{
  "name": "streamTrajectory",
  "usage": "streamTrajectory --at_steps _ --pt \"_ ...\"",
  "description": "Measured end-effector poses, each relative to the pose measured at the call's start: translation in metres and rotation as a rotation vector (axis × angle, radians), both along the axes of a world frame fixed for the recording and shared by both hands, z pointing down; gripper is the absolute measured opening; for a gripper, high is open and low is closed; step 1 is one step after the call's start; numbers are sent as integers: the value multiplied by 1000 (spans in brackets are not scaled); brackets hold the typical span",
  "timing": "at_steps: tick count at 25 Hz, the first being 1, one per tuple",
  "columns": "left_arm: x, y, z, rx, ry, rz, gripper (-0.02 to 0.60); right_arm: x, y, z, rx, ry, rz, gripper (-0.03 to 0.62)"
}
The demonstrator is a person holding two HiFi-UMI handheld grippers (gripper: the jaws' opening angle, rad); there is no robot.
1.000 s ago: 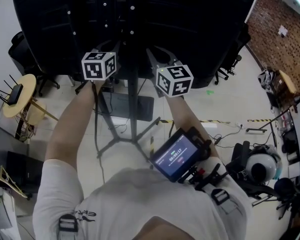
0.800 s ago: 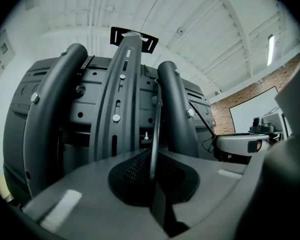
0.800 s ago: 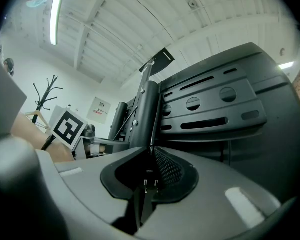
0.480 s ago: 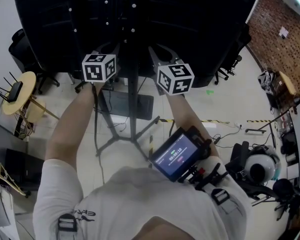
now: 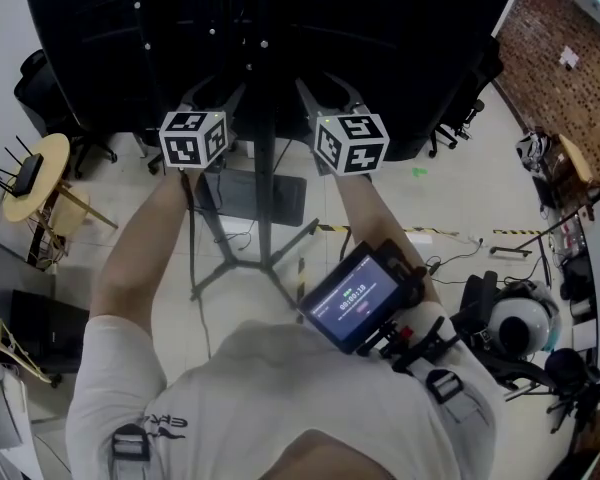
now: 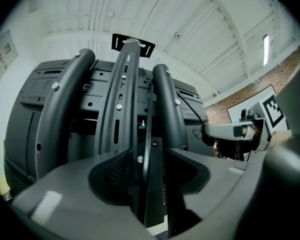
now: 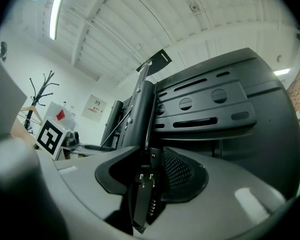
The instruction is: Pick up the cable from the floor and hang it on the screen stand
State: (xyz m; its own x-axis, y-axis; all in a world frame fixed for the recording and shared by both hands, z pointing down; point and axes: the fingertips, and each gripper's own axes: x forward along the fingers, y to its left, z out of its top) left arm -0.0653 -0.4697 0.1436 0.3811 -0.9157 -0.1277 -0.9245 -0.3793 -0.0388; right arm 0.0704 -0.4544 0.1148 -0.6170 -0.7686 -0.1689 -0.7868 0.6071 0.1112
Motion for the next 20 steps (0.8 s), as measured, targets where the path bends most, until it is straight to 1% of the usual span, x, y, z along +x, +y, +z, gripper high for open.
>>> streamTrajectory --at_steps 3,6,9,16,20 --pt "-2 1 9 -17 0 -2 205 6 0 -2 7 -24 11 169" --pt "-5 6 24 -41 13 -9 213 13 3 1 6 -47 18 204" --pt "-8 10 35 -62 28 -14 215 16 2 12 -24 -32 24 216" --pt "-11 34 61 -101 31 -24 215 15 17 44 -86 12 23 224" --pt "-12 36 72 -126 38 -22 215 18 16 57 -121 27 31 222"
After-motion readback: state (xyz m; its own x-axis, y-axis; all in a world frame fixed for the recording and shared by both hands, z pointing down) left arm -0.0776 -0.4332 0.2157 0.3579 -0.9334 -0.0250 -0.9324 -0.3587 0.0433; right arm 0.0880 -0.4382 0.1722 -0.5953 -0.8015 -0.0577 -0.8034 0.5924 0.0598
